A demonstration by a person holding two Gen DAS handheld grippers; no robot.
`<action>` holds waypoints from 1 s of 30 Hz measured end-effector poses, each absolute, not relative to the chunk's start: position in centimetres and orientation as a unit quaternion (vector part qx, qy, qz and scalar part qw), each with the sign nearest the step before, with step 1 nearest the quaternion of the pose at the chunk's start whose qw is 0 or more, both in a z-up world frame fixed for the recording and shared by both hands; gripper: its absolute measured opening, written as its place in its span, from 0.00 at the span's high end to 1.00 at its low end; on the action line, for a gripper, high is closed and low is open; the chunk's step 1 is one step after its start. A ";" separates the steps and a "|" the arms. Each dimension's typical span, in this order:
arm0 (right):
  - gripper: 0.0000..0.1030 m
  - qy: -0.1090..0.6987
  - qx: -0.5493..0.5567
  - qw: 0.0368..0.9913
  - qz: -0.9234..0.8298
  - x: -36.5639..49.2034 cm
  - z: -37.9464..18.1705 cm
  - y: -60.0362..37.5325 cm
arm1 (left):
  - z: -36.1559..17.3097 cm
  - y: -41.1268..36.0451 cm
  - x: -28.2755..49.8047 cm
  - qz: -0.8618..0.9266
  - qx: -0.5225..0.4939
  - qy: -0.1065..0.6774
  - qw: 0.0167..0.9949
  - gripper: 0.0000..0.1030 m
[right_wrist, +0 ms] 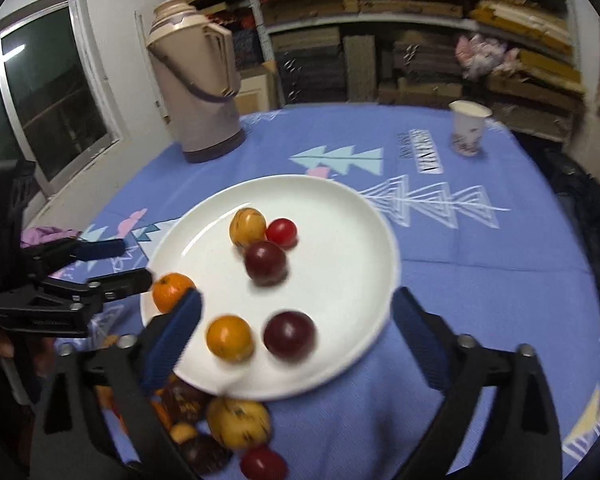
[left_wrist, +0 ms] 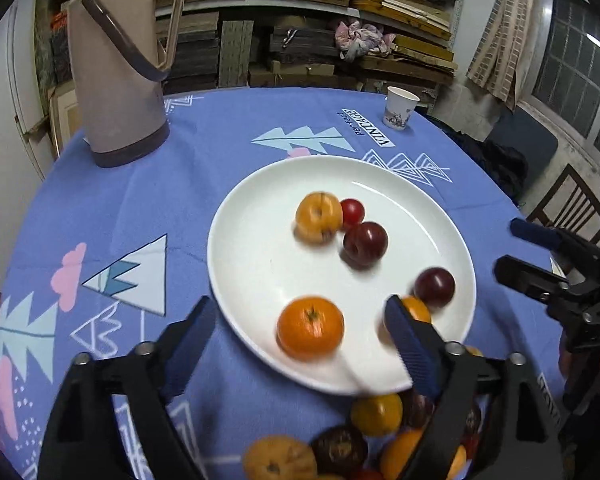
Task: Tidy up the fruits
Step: 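Withdraw both open tools from the plate back toward the fruit pile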
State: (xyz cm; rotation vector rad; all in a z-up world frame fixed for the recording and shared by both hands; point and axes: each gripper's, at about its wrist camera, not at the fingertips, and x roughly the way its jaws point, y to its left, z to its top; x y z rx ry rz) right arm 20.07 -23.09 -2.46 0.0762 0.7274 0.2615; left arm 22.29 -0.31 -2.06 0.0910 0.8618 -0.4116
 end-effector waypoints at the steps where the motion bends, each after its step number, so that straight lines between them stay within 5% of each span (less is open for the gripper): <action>1: 0.05 0.356 0.036 0.925 0.126 19.4 -2.5 -23.2 | -2.0 -0.3 21.6 -0.199 0.048 0.412 0.888 0.11; 14: 0.05 0.395 0.183 0.891 0.126 11.9 -5.2 -25.4 | -2.0 2.6 13.5 -0.176 0.031 0.375 0.910 0.07; 24: 0.05 0.403 0.002 0.885 0.234 4.6 -6.1 -17.0 | -5.0 3.0 10.0 -0.183 0.061 0.421 0.887 0.07; 30: 0.27 0.428 -0.030 0.856 0.290 3.7 -7.9 -12.8 | -5.6 3.7 9.4 -0.181 0.052 0.428 0.884 0.07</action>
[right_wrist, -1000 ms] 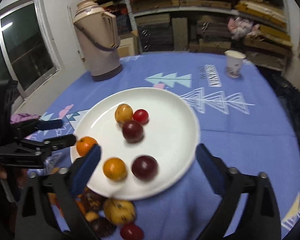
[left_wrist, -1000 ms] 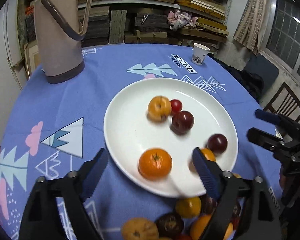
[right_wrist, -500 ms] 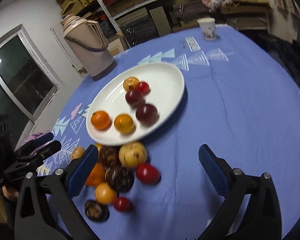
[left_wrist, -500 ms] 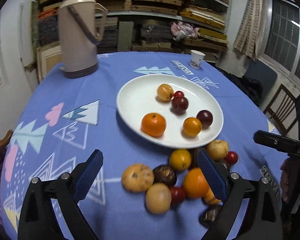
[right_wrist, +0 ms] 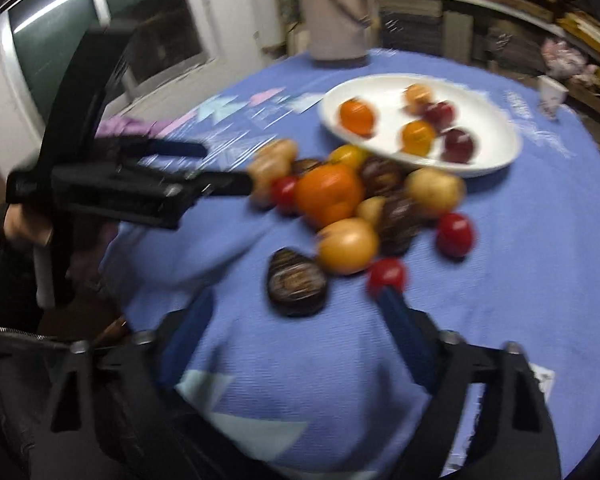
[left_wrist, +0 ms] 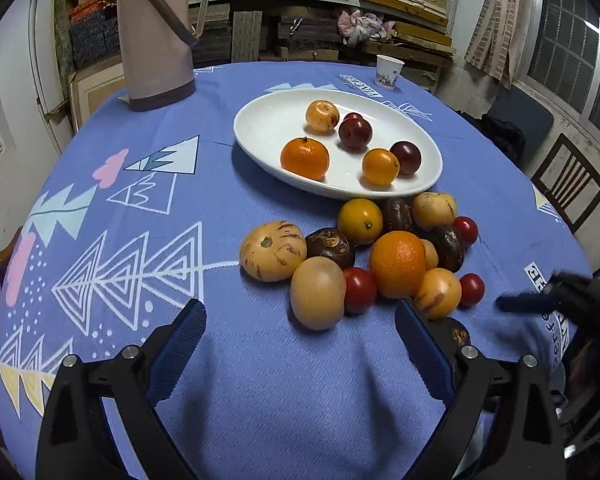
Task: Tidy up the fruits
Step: 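Withdraw both open tools from the plate back toward the fruit pile, then grasp the dark brown round fruit with the right tool while the left tool grasps a tan oval fruit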
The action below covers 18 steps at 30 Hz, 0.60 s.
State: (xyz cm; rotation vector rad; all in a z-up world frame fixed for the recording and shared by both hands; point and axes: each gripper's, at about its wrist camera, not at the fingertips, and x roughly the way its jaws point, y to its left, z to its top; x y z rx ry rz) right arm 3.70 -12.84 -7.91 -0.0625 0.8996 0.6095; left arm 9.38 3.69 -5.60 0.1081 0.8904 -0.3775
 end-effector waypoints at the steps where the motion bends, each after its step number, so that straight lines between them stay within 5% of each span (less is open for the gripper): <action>1: 0.27 0.431 -0.032 0.854 0.289 3.7 -8.2 -12.5 | -5.6 3.8 9.4 -0.181 0.053 0.428 0.884 0.07; 6: 0.27 0.430 -0.046 0.860 0.272 4.5 -8.9 -11.7 | -5.8 4.1 9.5 -0.181 0.048 0.434 0.881 0.06; 10: 0.46 0.442 -0.040 0.854 0.272 5.9 -10.0 -11.1 | -6.1 4.2 9.6 -0.183 0.046 0.439 0.878 0.06; 15: 0.47 0.434 -0.062 0.861 0.258 6.4 -10.5 -10.2 | -6.4 3.9 9.7 -0.187 0.048 0.444 0.875 0.06; 16: 0.58 0.432 -0.069 0.863 0.251 6.2 -10.5 -10.3 | -6.4 3.8 9.7 -0.187 0.048 0.445 0.874 0.06; 18: 0.58 0.431 -0.063 0.864 0.253 6.2 -10.3 -10.7 | -6.5 3.5 9.7 -0.190 0.049 0.446 0.873 0.06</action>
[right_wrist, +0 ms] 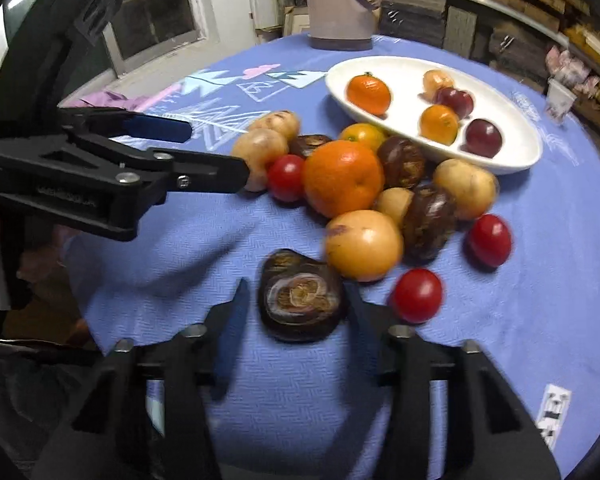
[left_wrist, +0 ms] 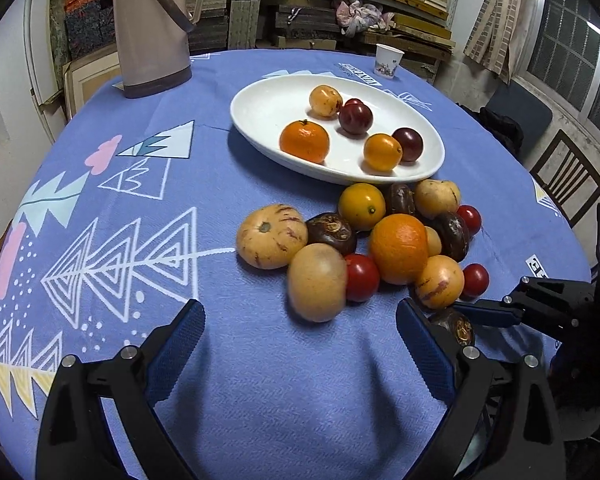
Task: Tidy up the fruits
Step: 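Grasp the dark brown round fruit with the right tool while the left tool grasps a tan oval fruit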
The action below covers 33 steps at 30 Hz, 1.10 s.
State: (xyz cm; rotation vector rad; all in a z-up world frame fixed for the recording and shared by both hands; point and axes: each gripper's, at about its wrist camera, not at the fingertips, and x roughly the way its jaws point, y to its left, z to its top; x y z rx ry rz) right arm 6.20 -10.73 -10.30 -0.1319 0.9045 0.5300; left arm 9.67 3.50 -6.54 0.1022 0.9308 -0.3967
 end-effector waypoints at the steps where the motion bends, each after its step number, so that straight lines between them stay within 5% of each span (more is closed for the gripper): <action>1: 0.58 0.431 -0.056 0.865 0.251 6.2 -10.2 -11.0 | -6.6 3.3 9.6 -0.191 0.051 0.446 0.873 0.06; 10: 0.58 0.416 -0.010 0.868 0.272 4.9 -8.0 -14.1 | -7.5 2.7 10.0 -0.202 0.051 0.456 0.865 0.07; 24: 0.57 0.407 0.012 0.873 0.267 4.5 -7.2 -15.9 | -8.3 4.7 11.4 -0.210 -0.008 0.481 0.851 0.36; 33: 0.57 0.408 0.012 0.872 0.270 4.5 -7.3 -15.7 | -7.9 6.9 12.4 -0.195 -0.039 0.479 0.855 0.40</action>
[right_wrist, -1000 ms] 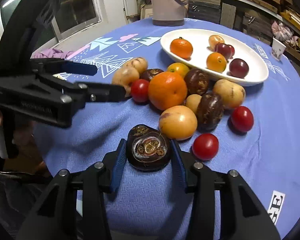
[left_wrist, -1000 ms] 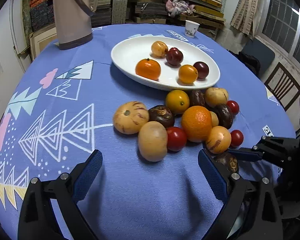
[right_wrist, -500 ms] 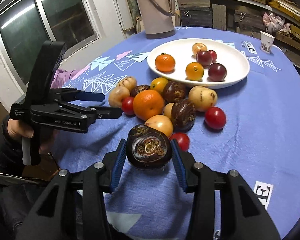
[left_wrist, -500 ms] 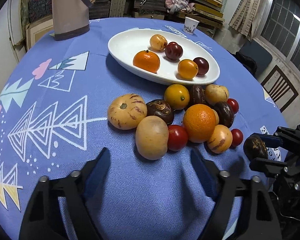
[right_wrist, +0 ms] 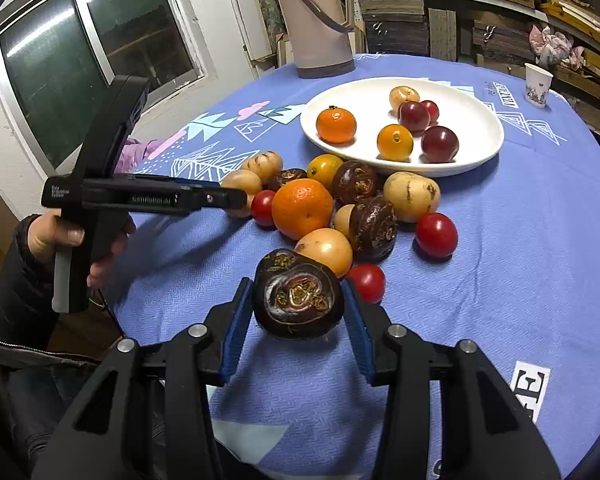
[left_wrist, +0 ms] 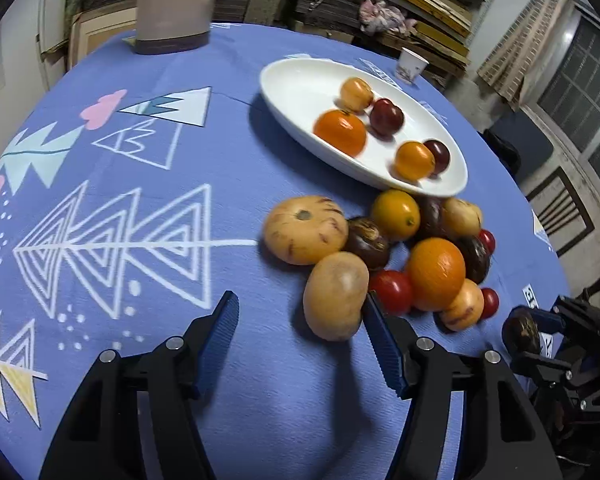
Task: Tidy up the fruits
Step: 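Grasp the dark brown round fruit with the right tool while the left tool grasps a tan oval fruit, then lower the tan fruit onto the plate with the left tool while the right tool sets the brown fruit there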
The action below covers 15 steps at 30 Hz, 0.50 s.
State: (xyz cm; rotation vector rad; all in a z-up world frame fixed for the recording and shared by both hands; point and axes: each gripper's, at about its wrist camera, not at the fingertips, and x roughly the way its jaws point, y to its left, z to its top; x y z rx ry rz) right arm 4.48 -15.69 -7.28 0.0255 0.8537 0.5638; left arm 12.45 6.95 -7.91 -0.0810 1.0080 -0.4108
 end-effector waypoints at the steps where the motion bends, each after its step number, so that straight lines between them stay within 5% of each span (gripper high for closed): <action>1: 0.57 0.409 0.012 0.872 0.270 4.5 -7.3 -15.7 | -7.8 7.0 12.4 -0.200 -0.042 0.478 0.854 0.45; 7: 0.57 0.410 0.009 0.871 0.272 4.5 -7.4 -15.4 | -8.3 4.5 12.3 -0.219 -0.013 0.481 0.849 0.70; 15: 0.57 0.405 0.019 0.874 0.268 4.6 -7.1 -16.1 | -7.7 3.8 12.0 -0.209 0.004 0.462 0.862 0.71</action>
